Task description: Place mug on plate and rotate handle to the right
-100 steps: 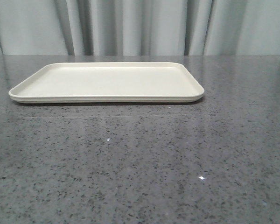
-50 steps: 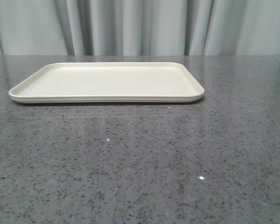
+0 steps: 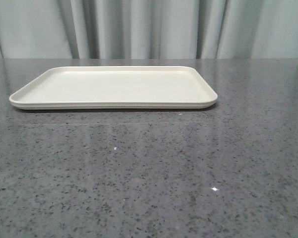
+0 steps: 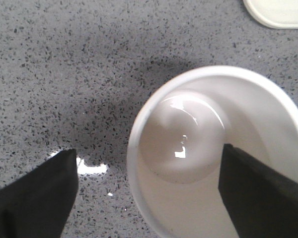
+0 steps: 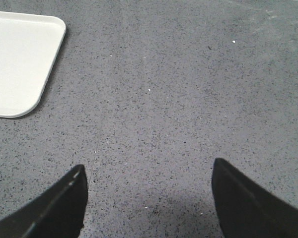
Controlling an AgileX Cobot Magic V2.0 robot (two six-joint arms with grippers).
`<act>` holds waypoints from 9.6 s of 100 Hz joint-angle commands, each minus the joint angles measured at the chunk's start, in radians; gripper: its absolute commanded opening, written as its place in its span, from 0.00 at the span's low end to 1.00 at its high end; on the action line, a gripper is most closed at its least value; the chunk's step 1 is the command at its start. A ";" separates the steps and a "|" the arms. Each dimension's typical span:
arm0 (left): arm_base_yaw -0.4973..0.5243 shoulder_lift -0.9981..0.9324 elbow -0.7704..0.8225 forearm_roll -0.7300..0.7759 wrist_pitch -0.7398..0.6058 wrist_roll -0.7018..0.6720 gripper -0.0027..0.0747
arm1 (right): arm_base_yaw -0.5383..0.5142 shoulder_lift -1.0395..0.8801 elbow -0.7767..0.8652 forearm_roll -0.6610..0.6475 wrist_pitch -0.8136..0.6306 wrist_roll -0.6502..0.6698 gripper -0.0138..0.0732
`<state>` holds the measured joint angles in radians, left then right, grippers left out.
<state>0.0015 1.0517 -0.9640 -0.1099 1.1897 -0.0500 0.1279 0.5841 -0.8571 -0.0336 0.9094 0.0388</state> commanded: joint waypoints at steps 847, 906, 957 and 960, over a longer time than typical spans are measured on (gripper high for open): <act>-0.424 -0.477 0.173 0.383 -0.335 -0.351 0.59 | 0.399 1.310 -1.184 0.314 0.235 -0.494 0.09; -0.424 -0.477 0.173 0.383 -0.335 -0.351 0.59 | 0.399 1.493 -1.471 0.392 0.426 -0.838 0.09; -0.424 -0.477 0.173 0.383 -0.335 -0.351 0.59 | 0.399 1.541 -1.496 0.419 0.426 -0.863 0.09; -0.424 -0.477 0.173 0.383 -0.335 -0.351 0.59 | 0.399 1.543 -1.496 0.420 0.426 -0.863 0.09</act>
<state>-0.4177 0.5738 -0.7662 0.2581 0.9248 -0.3938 0.5309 2.1872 -2.3218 0.3466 1.2497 -0.8100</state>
